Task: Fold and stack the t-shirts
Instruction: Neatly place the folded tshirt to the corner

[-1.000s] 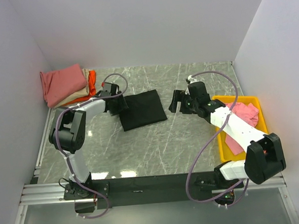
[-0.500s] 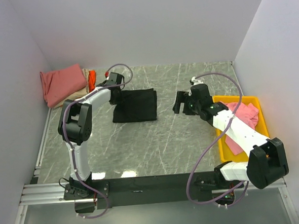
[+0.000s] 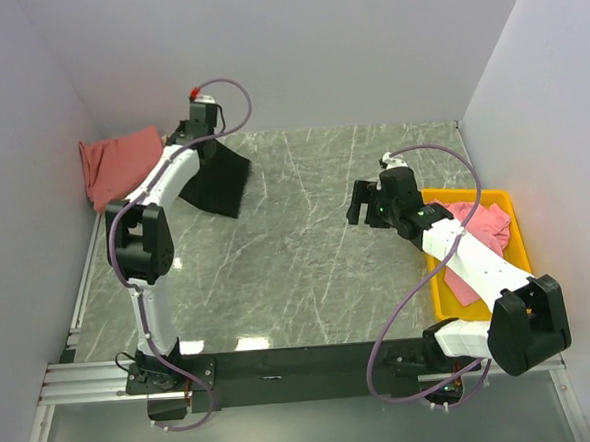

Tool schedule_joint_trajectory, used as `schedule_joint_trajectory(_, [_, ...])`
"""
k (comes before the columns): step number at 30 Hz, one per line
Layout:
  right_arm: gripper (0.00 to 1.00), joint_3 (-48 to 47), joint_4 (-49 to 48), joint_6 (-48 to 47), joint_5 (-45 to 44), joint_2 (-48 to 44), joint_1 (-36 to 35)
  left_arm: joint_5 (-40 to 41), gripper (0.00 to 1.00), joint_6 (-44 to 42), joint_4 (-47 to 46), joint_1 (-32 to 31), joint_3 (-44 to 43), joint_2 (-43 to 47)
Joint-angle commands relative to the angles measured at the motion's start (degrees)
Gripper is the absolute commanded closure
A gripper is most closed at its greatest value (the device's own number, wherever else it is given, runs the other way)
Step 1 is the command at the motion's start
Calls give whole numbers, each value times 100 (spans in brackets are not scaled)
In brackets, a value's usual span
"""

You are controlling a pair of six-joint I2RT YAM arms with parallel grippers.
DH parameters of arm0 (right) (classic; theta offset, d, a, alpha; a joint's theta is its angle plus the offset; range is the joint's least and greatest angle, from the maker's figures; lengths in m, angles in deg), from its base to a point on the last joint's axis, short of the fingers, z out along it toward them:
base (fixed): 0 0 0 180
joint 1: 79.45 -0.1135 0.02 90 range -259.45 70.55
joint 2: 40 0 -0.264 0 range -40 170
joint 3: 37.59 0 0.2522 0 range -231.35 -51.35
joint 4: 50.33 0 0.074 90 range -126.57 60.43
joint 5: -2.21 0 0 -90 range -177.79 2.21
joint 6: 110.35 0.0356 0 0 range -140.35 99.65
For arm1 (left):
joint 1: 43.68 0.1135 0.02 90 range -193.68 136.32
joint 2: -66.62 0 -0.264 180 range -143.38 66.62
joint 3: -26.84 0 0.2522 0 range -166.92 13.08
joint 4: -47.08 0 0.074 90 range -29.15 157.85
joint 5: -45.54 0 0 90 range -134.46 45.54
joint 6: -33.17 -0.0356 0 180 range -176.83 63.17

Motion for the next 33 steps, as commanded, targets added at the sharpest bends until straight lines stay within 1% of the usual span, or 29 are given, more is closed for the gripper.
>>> schedule_joint_trajectory(1, [5, -61, -60, -55, -184, -143, 47, 599, 99, -1045, -279, 237, -617, -54])
schedule_joint_trajectory(4, [5, -52, -59, -55, -246, -170, 56, 635, 99, -1309, -218, 404, -1222, -212])
schedule_joint_trajectory(7, [5, -87, -7, -55, -272, -117, 39, 635, 100, -1441, -270, 536, -1513, -291])
schedule_joint_trajectory(10, [5, -175, 125, -55, -298, -108, 56, 871, 99, -1511, -217, 580, -1725, -327])
schedule_joint_trajectory(13, [5, -175, 125, -55, -298, -161, 48, 907, 100, -1608, -384, 685, -1769, -257])
schedule_joint_trajectory(19, [5, -210, 239, -28, -281, -231, 56, 196, 100, -1221, -261, 1186, -2261, -318])
schedule_joint_trajectory(21, [5, -271, 449, -2, -307, -275, 48, -93, 99, -1230, -410, 1361, -2105, -309])
schedule_joint_trajectory(22, [5, -306, 520, 7, -298, -327, 56, -182, 100, -1300, -628, 1423, -2025, -309])
schedule_joint_trajectory(23, [5, -289, 625, 7, -272, -485, 56, -270, 99, -1370, -674, 1633, -2007, -405])
schedule_joint_trajectory(25, [5, -280, 705, 24, -281, -591, 48, -297, 100, -1353, -709, 1766, -1989, -493])
schedule_joint_trajectory(30, [5, -368, 872, 112, -210, -785, 39, -613, 100, -984, -780, 2249, -1963, -774])
schedule_joint_trajectory(33, [5, -412, 934, 130, -315, -864, 48, -780, 100, -940, -903, 2443, -1735, -819])
